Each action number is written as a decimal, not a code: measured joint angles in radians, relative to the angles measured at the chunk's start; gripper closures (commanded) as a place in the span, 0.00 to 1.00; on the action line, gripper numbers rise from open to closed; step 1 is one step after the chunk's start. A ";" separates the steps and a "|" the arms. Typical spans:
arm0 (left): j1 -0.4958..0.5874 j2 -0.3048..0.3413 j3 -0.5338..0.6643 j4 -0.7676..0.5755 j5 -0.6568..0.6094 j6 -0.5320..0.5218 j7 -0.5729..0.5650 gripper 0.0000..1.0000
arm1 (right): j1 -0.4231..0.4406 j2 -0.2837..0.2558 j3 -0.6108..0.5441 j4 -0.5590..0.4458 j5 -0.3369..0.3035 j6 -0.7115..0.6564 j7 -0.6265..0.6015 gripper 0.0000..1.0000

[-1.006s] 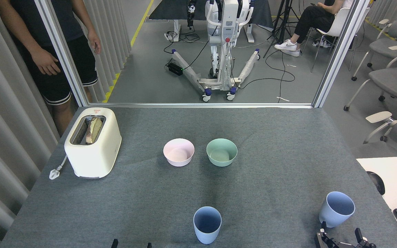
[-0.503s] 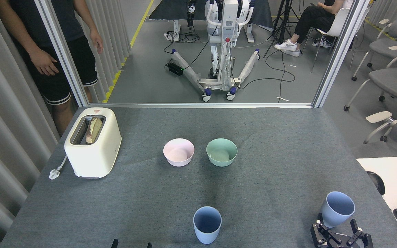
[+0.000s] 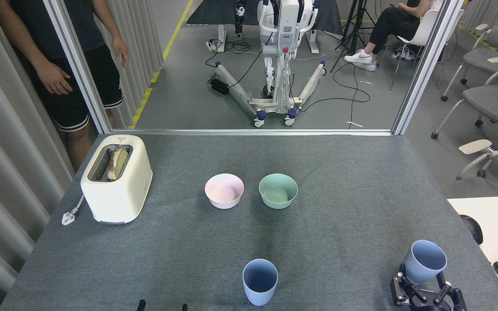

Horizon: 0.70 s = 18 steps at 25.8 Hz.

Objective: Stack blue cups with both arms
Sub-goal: 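Reach the right gripper to the other blue cup and grasp it, then lift the blue cup with the right gripper and carry it over the first cup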

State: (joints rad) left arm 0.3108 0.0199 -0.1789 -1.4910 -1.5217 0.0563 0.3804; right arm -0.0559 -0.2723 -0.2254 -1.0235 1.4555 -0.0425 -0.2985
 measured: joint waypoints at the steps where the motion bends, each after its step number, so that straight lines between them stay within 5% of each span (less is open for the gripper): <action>1: 0.000 0.000 0.000 0.000 0.000 0.000 0.000 0.00 | -0.005 0.000 0.000 0.006 0.000 0.000 0.000 0.23; 9: 0.000 0.000 0.002 0.000 0.000 0.000 0.000 0.00 | -0.015 0.003 0.001 0.033 0.003 0.000 0.001 0.37; 18: 0.002 0.000 0.004 0.000 0.000 0.000 0.001 0.00 | -0.014 0.000 -0.001 -0.060 0.004 -0.022 0.012 0.38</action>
State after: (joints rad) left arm 0.3130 0.0199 -0.1752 -1.4911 -1.5217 0.0563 0.3812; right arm -0.0696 -0.2726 -0.2265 -1.0831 1.4595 -0.0650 -0.2863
